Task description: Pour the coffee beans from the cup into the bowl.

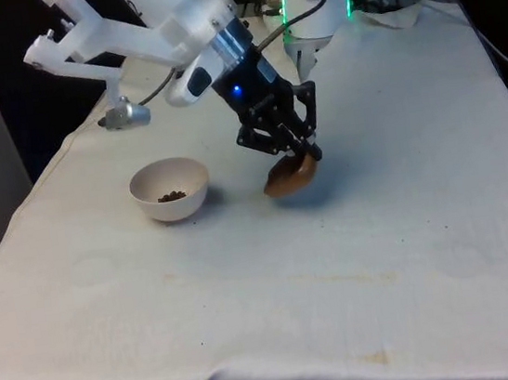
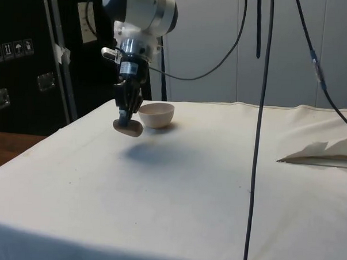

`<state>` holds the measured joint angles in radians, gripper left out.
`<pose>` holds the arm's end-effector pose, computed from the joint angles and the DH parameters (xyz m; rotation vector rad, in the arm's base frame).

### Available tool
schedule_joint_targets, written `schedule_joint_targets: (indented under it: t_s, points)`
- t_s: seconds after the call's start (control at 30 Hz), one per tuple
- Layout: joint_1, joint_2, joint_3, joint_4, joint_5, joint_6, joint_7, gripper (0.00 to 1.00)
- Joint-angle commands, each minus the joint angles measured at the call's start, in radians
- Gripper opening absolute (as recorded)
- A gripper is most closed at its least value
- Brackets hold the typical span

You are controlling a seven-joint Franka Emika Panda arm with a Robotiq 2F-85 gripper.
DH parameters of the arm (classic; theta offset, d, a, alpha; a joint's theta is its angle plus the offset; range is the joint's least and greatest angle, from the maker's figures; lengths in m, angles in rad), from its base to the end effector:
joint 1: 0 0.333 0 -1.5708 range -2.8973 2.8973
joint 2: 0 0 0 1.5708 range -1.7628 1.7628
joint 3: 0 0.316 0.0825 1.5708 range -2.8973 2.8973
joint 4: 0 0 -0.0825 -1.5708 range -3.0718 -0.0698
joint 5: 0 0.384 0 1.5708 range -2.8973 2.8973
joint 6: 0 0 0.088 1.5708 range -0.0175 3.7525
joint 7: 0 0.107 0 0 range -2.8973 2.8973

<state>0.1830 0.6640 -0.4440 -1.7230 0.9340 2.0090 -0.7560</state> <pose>0.6419 -0.0962 0.2151 -2.5881 -0.0079 -0.0353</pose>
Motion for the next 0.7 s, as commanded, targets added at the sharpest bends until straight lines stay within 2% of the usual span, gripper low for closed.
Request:
schedule_joint_targets:
  t_s: [0.0,0.17,0.2,0.23,0.27,0.4,0.43,0.47,0.67]
  points:
    - [0.014,-0.006,-0.005,-0.01,-0.014,0.021,0.017,0.01]
    - [0.012,-0.008,0.018,-0.009,-0.065,0.048,0.055,0.01]
    - [0.0,-0.003,0.027,0.0,-0.061,0.035,0.047,0.01]
    - [0.012,-0.008,0.022,-0.009,-0.073,0.052,0.062,0.01]
    - [0.013,-0.008,0.025,-0.008,-0.082,0.055,0.069,0.01]
    - [0.013,-0.009,0.038,-0.008,-0.118,0.071,0.098,0.01]
    - [0.0,-0.006,0.052,0.0,-0.124,0.063,0.097,0.01]
    - [0.012,-0.01,0.045,-0.007,-0.136,0.078,0.112,0.01]
    - [0.012,-0.01,0.069,-0.004,-0.202,0.098,0.167,0.01]
